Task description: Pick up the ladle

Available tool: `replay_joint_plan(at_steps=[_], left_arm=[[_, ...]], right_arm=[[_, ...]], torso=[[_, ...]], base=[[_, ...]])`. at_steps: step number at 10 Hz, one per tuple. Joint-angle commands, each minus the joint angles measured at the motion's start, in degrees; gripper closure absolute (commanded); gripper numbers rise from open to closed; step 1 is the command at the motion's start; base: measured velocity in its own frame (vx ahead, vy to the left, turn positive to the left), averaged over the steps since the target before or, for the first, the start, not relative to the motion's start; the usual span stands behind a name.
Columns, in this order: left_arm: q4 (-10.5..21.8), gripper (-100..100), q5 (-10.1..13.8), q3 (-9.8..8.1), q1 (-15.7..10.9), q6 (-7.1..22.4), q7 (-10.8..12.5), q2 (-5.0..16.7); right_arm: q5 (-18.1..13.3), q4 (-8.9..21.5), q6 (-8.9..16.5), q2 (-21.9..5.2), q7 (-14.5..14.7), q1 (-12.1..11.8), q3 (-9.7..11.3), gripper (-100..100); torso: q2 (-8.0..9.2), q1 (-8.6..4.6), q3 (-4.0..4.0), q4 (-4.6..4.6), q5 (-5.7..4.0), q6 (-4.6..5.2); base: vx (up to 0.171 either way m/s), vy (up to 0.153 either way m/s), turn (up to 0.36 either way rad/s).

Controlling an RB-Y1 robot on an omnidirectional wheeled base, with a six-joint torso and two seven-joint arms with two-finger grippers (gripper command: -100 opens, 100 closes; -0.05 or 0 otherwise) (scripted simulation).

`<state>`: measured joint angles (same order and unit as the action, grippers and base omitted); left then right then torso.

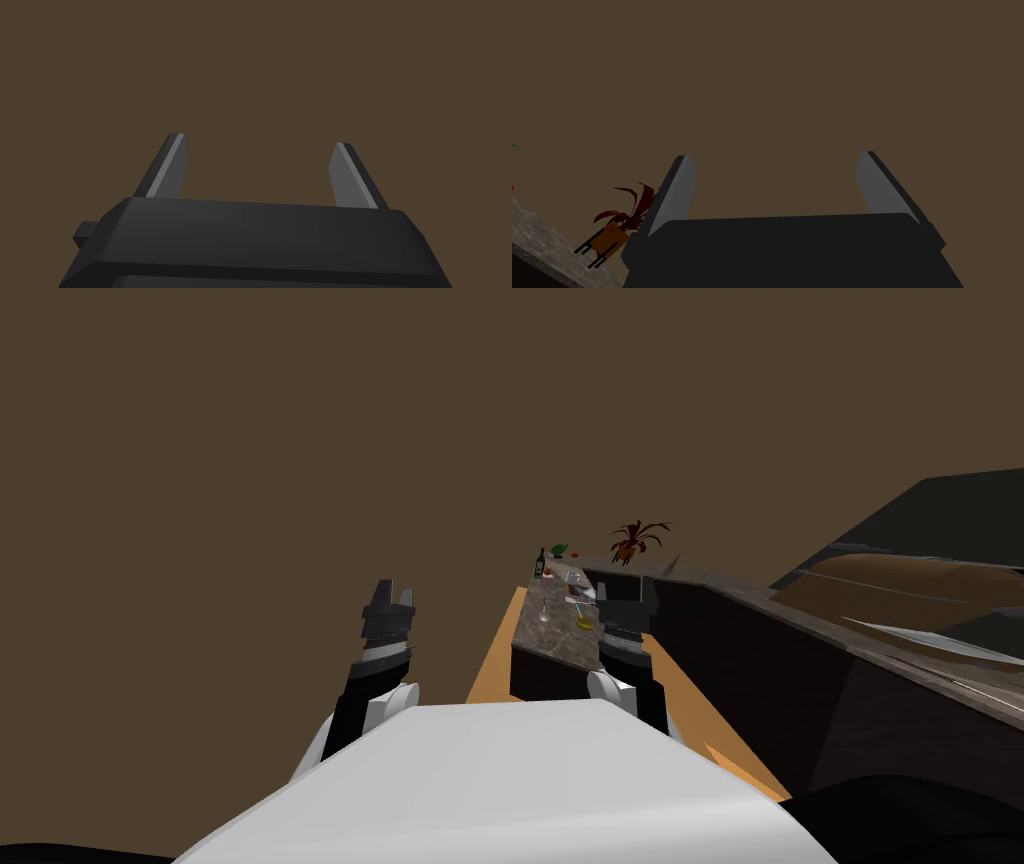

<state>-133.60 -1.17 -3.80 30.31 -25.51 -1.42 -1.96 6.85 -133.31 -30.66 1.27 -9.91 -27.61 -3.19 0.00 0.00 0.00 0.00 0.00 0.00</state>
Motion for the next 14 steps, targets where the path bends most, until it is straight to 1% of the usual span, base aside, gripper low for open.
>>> replay_joint_plan(at_steps=[1,3,5,8,9,10,11,12,13,14], left_arm=[[0.0,0,0.0,0.00,0.0,0.0,0.0,0.0],[0.0,0,0.0,0.01,0.0,0.0,0.0,0.0],[0.0,0,0.0,0.01,0.0,0.0,0.0,0.0],[0.0,0,0.0,0.00,0.0,0.0,0.0,0.0],[0.0,0,0.0,0.00,0.0,0.0,0.0,0.0],[0.0,0,0.0,0.00,0.0,0.0,0.0,0.0],[0.0,0,0.0,0.00,0.0,0.0,0.0,0.0],[0.0,0,0.0,0.00,0.0,0.0,0.0,0.0],[0.0,0,0.0,0.00,0.0,0.0,0.0,0.0],[0.0,0,0.0,0.00,0.0,0.0,0.0,0.0]], right_arm=[[0.1,0.7,0.7,-2.8,-1.2,1.3,-0.4,-100],[0.2,1.8,1.8,-5.4,-3.1,3.1,-1.1,-100],[0.4,3.6,3.6,-8.0,-5.9,5.6,-2.1,-100],[0.6,7.4,7.8,-11.6,-10.9,10.6,-4.4,-100],[0.6,7.4,7.8,-11.6,-11.6,10.6,-4.4,-100],[0.6,8.9,9.6,-12.7,-13.8,12.5,-5.3,-100],[0.7,10.6,11.3,-13.9,-15.3,14.5,-6.3,-100],[0.7,10.6,11.6,-13.9,-16.4,14.5,-6.3,-100],[0.7,12.5,13.8,-15.0,-18.5,16.6,-7.5,-100],[0.7,12.5,13.8,-15.0,-19.1,16.6,-7.5,-100]], torso=[[0.00,0.00,0.00,0.00,0.00,0.00],[0.43,0.09,0.25,0.09,0.02,-0.01],[0.47,0.05,0.27,0.11,0.01,-0.01],[0.24,-0.08,0.14,0.06,-0.02,-0.01],[0.22,-0.11,0.13,0.05,-0.02,-0.02],[0.15,-0.11,0.09,0.04,-0.03,0.01],[0.12,-0.13,0.07,0.03,-0.03,-0.01],[0.12,-0.16,0.07,0.03,-0.03,-0.02],[0.10,-0.15,0.06,0.03,-0.04,0.01],[0.09,-0.15,0.06,0.02,-0.03,-0.01]], base=[[-0.090,0.018,0.027],[-0.133,0.032,0.046],[-0.109,0.002,0.078],[-0.067,-0.015,0.119],[-0.039,-0.022,0.060],[-0.035,-0.021,0.090],[-0.045,-0.034,0.195],[-0.035,-0.029,0.075],[-0.034,-0.027,0.117],[-0.028,-0.023,0.076]])
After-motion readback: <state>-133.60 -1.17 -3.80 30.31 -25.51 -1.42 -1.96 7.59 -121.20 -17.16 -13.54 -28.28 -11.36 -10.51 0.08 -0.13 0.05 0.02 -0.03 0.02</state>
